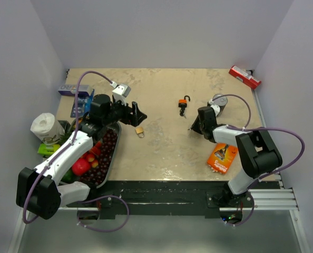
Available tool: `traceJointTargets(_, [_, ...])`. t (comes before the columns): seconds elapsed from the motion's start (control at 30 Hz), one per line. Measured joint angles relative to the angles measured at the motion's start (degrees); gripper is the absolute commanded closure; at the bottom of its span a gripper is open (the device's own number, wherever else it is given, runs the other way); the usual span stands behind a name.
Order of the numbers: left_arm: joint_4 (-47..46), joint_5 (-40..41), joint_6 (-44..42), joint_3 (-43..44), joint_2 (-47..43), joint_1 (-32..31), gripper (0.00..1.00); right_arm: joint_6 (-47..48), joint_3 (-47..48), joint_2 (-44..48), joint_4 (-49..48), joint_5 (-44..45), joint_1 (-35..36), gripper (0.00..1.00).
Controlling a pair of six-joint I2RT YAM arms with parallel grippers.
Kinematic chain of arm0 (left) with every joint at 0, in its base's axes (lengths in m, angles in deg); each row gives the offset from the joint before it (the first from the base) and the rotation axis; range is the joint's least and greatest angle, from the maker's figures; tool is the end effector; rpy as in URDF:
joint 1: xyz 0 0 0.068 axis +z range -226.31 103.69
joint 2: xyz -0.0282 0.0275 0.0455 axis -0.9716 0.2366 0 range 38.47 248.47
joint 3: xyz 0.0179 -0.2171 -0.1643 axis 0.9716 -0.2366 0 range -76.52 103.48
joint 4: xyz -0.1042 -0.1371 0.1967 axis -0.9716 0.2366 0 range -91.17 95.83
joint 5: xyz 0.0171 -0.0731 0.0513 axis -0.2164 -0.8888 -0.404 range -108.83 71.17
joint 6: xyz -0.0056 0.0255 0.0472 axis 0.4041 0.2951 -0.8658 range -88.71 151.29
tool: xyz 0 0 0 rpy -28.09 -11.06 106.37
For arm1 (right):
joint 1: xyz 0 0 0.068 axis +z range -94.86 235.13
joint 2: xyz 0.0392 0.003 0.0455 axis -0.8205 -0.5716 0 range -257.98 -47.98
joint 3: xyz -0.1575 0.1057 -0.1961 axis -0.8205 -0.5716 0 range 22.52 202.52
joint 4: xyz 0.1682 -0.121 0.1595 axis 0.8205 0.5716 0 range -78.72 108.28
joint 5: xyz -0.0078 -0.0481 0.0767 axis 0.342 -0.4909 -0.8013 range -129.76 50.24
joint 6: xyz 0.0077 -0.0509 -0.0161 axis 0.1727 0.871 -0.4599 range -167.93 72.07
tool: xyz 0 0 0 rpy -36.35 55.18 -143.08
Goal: Unlock with the key
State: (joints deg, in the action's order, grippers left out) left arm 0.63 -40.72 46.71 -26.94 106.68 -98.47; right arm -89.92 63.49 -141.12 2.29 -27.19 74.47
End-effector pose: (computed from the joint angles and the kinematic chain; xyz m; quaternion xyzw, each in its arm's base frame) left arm 0.2484 -0.1154 0.2999 0.1555 0.7986 -0.3280 0.4801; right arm 0.2964 0.0958 0.1460 0.2218 0.8858 0.1151 0.3910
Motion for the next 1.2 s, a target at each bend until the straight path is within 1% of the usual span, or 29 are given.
traceJointTargets(0.1, [0.00, 0.00, 0.00, 0.00, 0.00, 0.00, 0.11, 0.02, 0.85, -0.79, 0.04, 0.00, 0.74, 0.74])
traceJointTargets(0.17, [0.00, 0.00, 0.00, 0.00, 0.00, 0.00, 0.11, 0.02, 1.27, -1.09, 0.13, 0.07, 1.07, 0.76])
traceJointTargets(0.2, [0.00, 0.00, 0.00, 0.00, 0.00, 0.00, 0.11, 0.02, 1.36, -1.18, 0.17, 0.09, 1.25, 0.80])
traceJointTargets(0.23, [0.00, -0.02, 0.00, 0.00, 0.00, 0.02, 0.11, 0.00, 1.38, -1.22, 0.17, 0.17, 1.29, 0.87])
traceJointTargets(0.27, [0.00, -0.02, 0.00, 0.00, 0.00, 0.00, 0.11, 0.04, 1.40, -1.22, 0.28, 0.26, 1.29, 0.90])
traceJointTargets(0.3, [0.00, 0.00, 0.00, 0.00, 0.00, 0.00, 0.11, 0.15, 1.42, -1.27, 0.46, 0.33, 1.29, 0.96])
traceJointTargets(0.33, [0.00, -0.02, 0.00, 0.00, 0.00, 0.00, 0.11, 0.13, 1.44, -1.33, 0.68, 0.42, 1.29, 1.00])
traceJointTargets(0.5, [-0.07, -1.16, -0.02, 0.00, 0.00, 0.00, 0.11, 0.55, 1.51, -1.33, 0.92, 0.33, 1.29, 1.00])
traceJointTargets(0.67, [-1.29, -4.24, -0.15, -0.02, 0.00, -0.07, 0.11, 1.20, 1.46, -0.28, 2.23, -1.49, 1.31, 1.00])
traceJointTargets(0.8, [-2.82, -8.46, -0.20, -0.31, 0.02, -0.57, 0.11, 1.62, 0.87, 5.86, 5.42, -3.96, 1.62, 1.00])
traceJointTargets(0.93, [-4.52, -13.18, -0.20, -0.76, 0.13, -2.54, 0.11, 1.16, 0.87, 15.04, 5.90, -7.37, 2.40, 1.00])
traceJointTargets(1.07, [-6.60, -16.92, -0.22, -1.22, 0.13, -4.37, 0.11, -0.55, 0.98, 21.79, 5.70, -9.01, 6.67, 1.00])
traceJointTargets(1.2, [-8.55, -19.08, -0.26, -2.51, -0.04, -5.60, 0.11, -3.91, 1.49, 24.39, 4.96, -10.32, 13.22, 1.00])
